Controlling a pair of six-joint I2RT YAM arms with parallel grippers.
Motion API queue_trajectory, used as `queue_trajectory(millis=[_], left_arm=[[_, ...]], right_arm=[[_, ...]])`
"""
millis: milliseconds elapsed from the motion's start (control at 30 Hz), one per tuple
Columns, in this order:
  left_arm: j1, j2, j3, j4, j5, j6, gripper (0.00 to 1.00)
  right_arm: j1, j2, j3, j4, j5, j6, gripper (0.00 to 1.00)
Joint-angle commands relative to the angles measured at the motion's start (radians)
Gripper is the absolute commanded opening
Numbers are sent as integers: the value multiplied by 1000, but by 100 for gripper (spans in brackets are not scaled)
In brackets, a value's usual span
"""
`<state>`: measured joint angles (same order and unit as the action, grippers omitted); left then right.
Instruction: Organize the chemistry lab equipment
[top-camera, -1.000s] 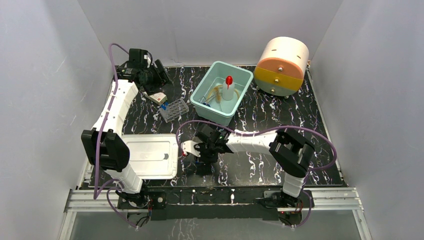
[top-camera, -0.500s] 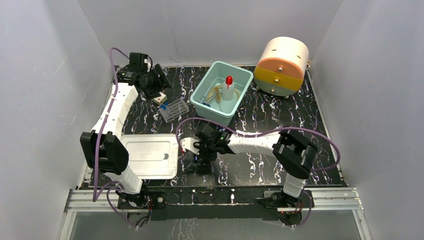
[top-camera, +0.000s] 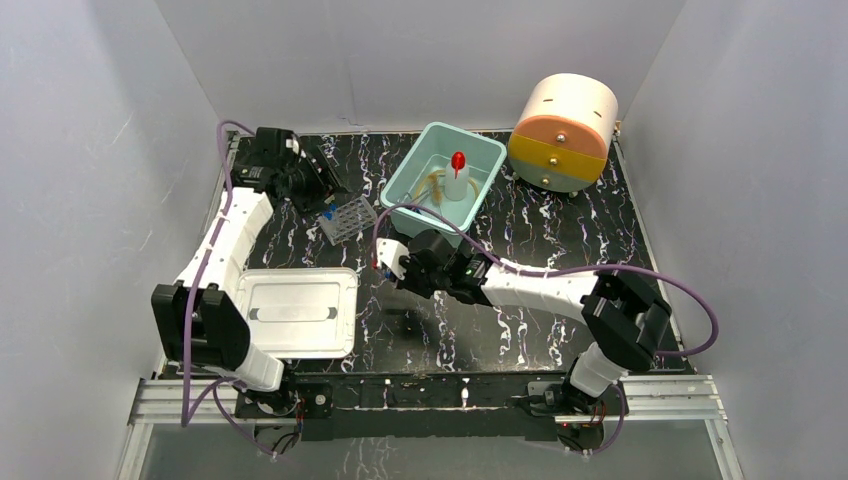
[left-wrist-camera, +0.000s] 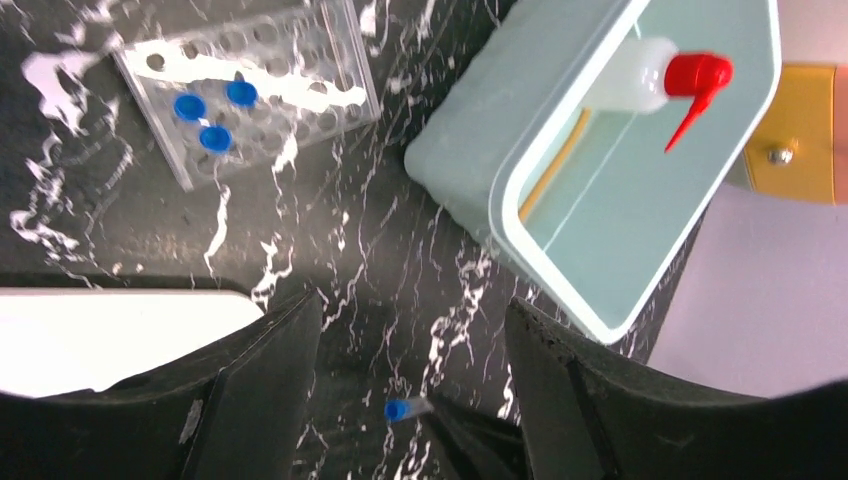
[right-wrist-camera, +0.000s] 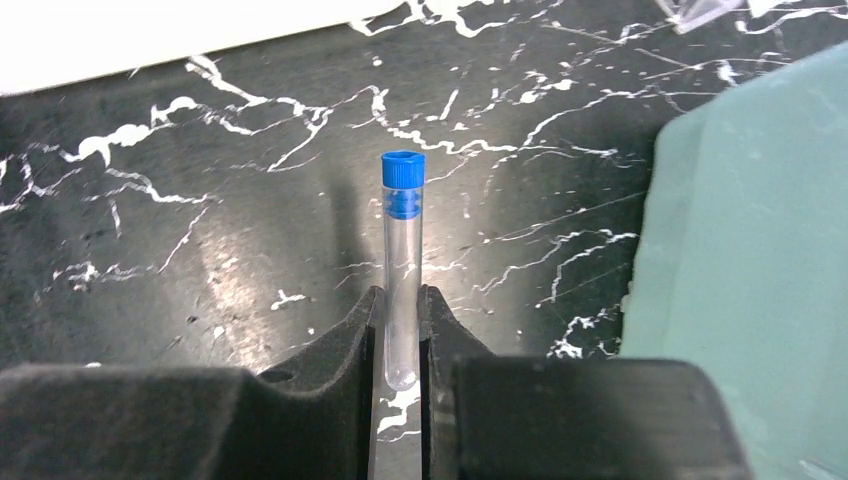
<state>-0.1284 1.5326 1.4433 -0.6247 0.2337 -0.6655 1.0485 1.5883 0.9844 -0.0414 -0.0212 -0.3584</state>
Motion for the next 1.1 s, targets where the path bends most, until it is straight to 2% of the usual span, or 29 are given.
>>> queue_trajectory(millis=[0,133,267,433,667,867,1067], left_arm=[[0,-103,-102,33,153,10,65],[0,-146,-219,72,242,-19,67],[-4,-171,-348,182,391,-78,68],[-42,-163,-424,220,425,-101,67],[-97,-127,-509,370,484,-187,53],[-102,-106,-528,382,481,-184,38],[-101,-109,-531,360,455,-172,31]], right_arm=[[-11,-6,32,113,84,52,20],[-20,33,89,114,96,60,20],[-31,34,103,155,76,88,20],[-36,29,110,190,51,115,20],[-40,24,107,201,29,135,20],[-45,19,103,201,27,139,20],[-45,23,104,201,27,136,21]])
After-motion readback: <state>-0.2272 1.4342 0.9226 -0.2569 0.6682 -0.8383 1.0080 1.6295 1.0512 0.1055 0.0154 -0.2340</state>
